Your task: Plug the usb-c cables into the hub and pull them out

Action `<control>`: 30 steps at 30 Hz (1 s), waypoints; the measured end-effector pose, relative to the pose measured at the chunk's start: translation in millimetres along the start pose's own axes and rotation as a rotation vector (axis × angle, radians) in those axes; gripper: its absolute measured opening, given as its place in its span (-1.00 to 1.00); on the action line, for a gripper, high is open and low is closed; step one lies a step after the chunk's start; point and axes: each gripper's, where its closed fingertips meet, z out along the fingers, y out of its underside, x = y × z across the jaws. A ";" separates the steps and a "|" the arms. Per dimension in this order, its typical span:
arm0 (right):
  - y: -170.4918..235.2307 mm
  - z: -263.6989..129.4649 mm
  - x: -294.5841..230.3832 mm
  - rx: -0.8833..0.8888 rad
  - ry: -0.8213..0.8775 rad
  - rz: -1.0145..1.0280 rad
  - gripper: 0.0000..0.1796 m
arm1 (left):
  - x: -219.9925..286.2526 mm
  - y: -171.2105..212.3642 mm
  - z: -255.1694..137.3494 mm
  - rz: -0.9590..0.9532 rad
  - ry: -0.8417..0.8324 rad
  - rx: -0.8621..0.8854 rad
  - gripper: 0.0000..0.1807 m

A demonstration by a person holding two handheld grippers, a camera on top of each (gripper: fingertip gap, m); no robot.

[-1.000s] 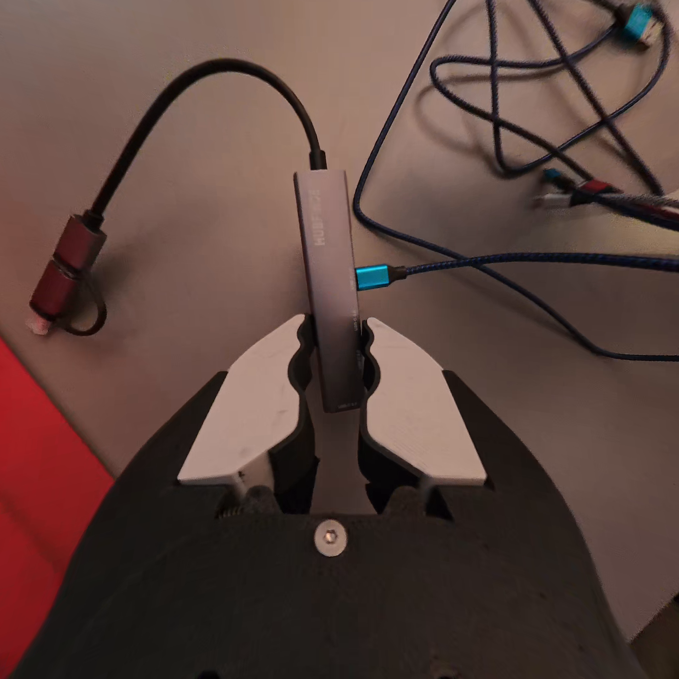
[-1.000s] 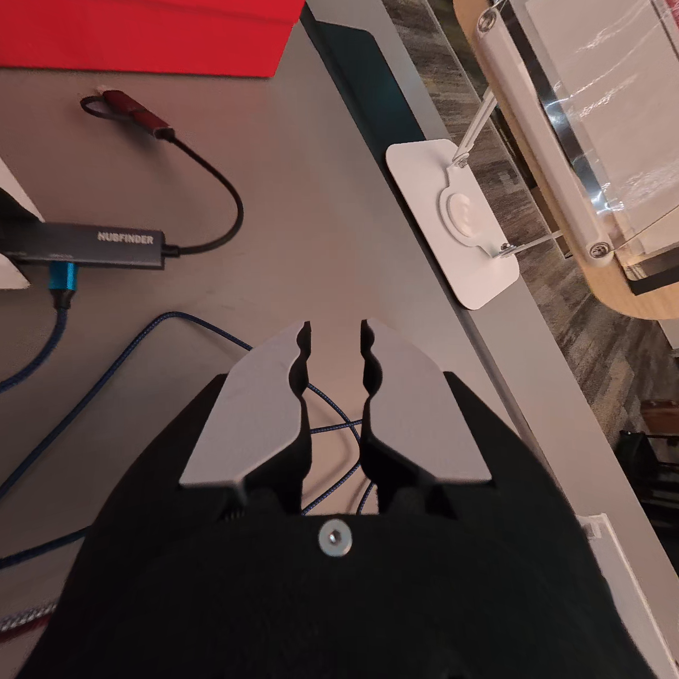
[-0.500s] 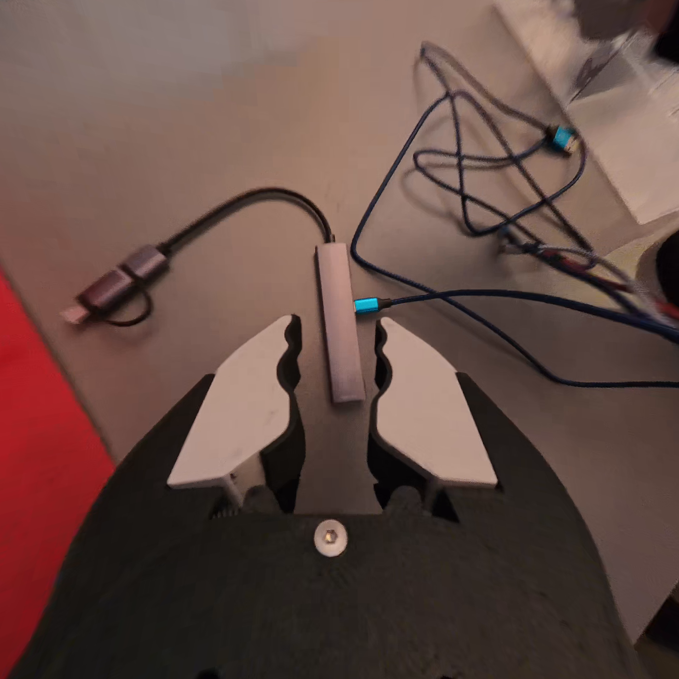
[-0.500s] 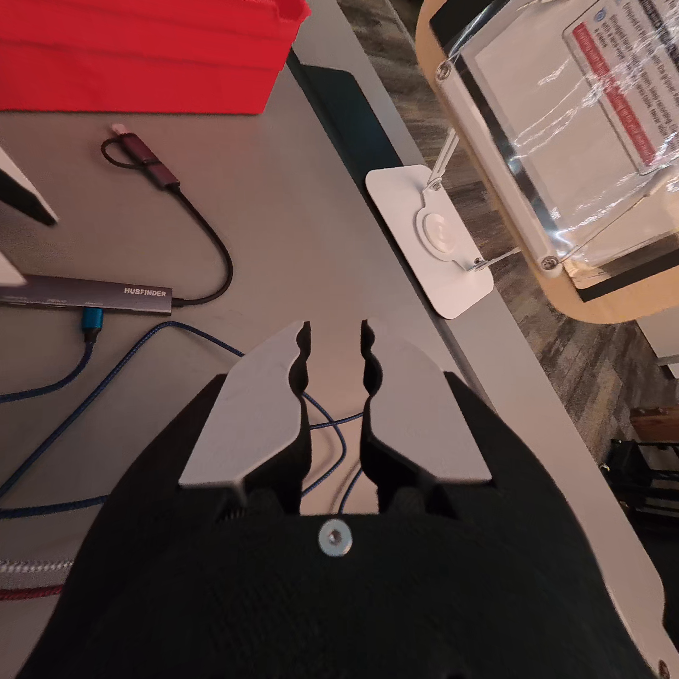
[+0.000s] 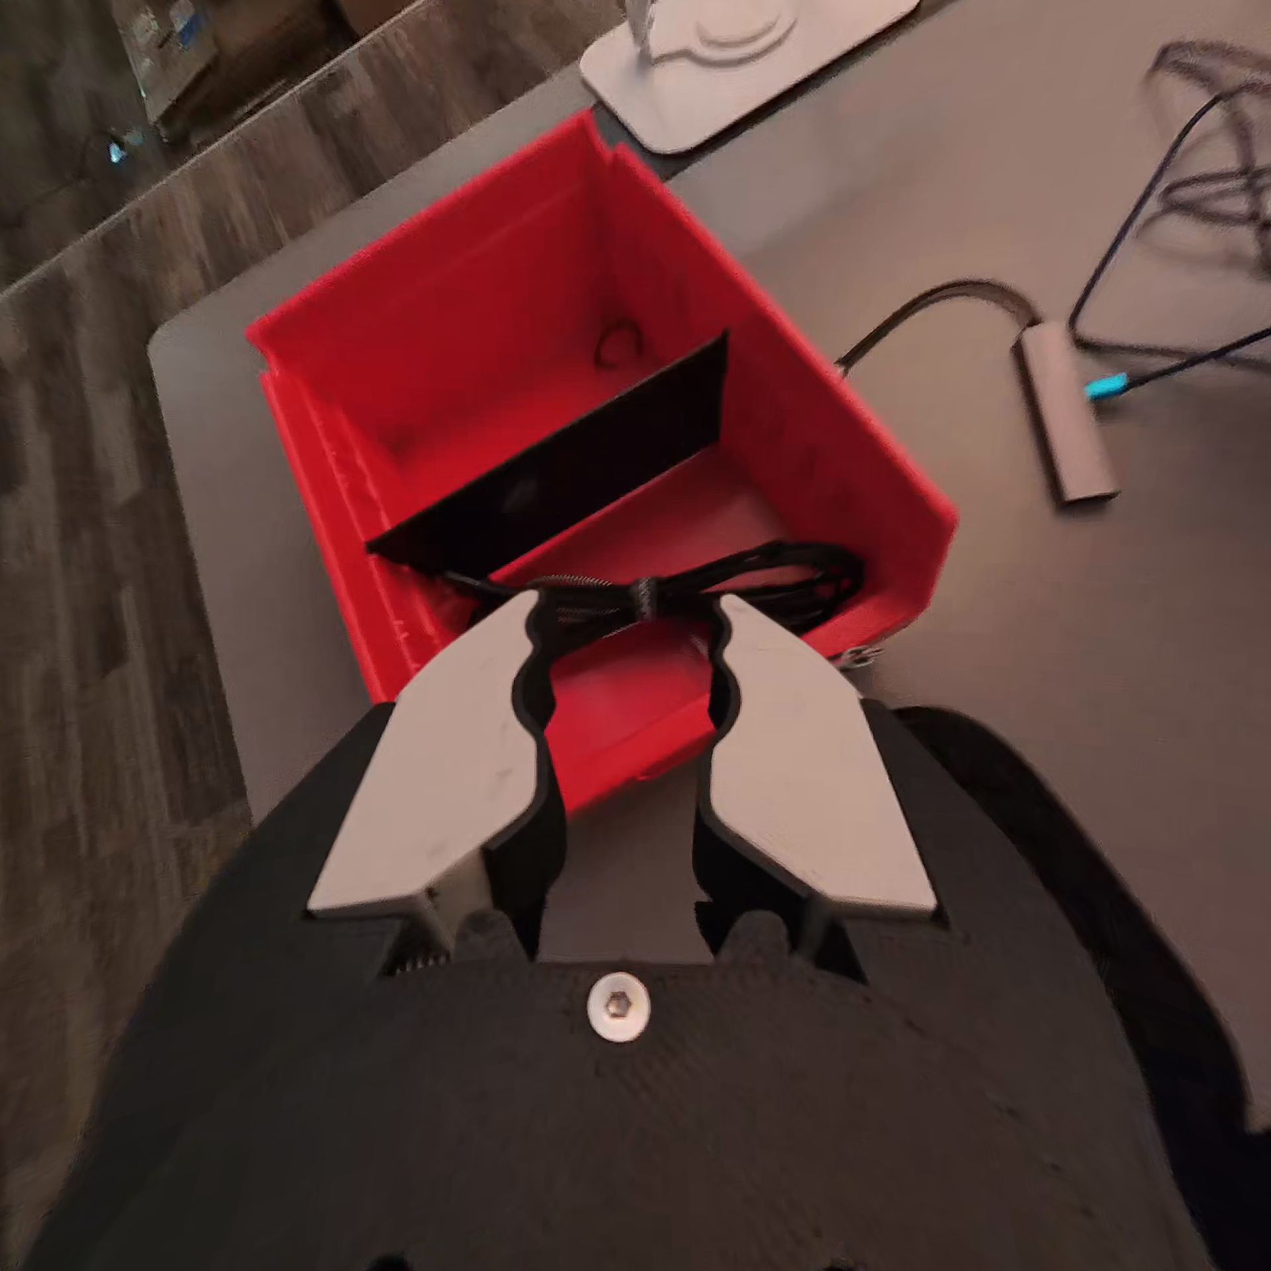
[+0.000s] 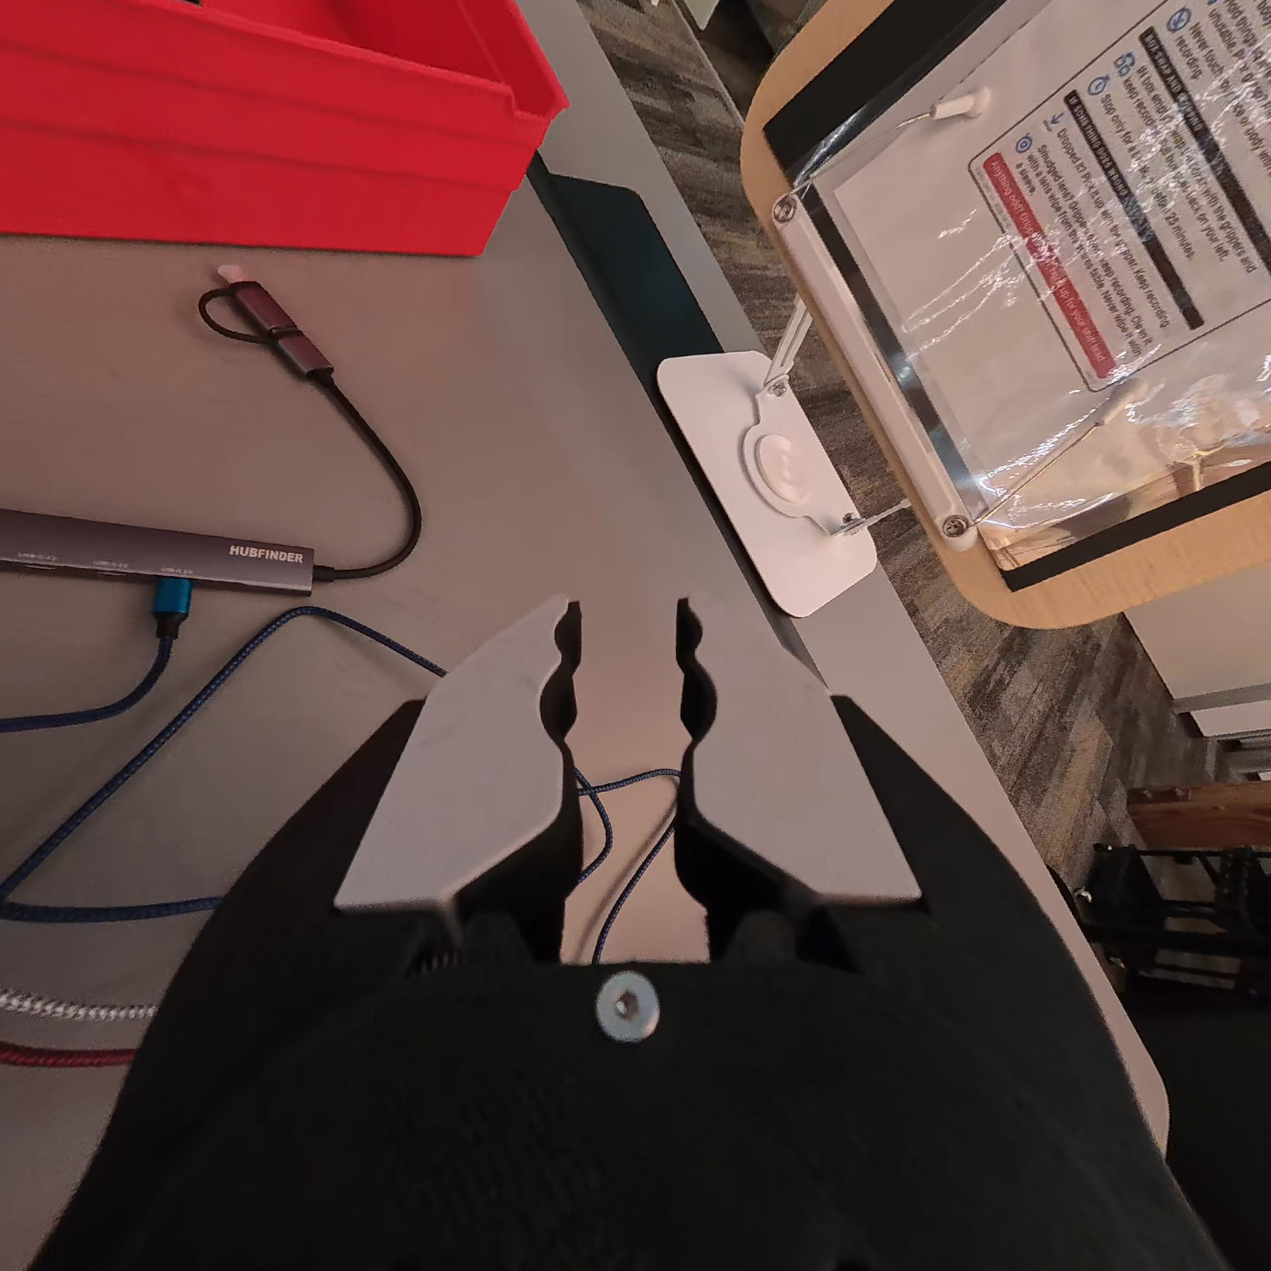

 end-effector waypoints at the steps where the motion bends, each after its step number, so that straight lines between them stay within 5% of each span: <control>1: 1.2 0.8 -0.2 -0.004 -0.003 -0.001 -0.70 | -4.2 6.5 4.6 0.015 -0.012 -0.002 -0.58; 6: 8.2 7.4 -5.4 -0.029 -0.025 -0.016 -0.70 | -11.0 32.2 39.5 0.168 -0.012 -0.100 -0.53; 13: 19.0 15.9 -10.7 -0.074 -0.039 -0.041 -0.70 | -8.4 63.4 90.6 0.466 0.070 -0.460 -0.28; 19: 29.1 23.0 -13.9 -0.112 -0.049 -0.054 -0.70 | 14.5 62.8 111.4 0.644 0.224 -0.525 -0.42; 20: 30.0 23.6 -14.3 -0.114 -0.052 -0.053 -0.70 | 19.0 67.3 111.4 0.634 0.275 -0.547 -0.57; 30: 30.4 24.0 -16.3 -0.117 -0.065 -0.056 -0.70 | 12.6 53.6 95.1 0.471 0.315 -0.536 -0.74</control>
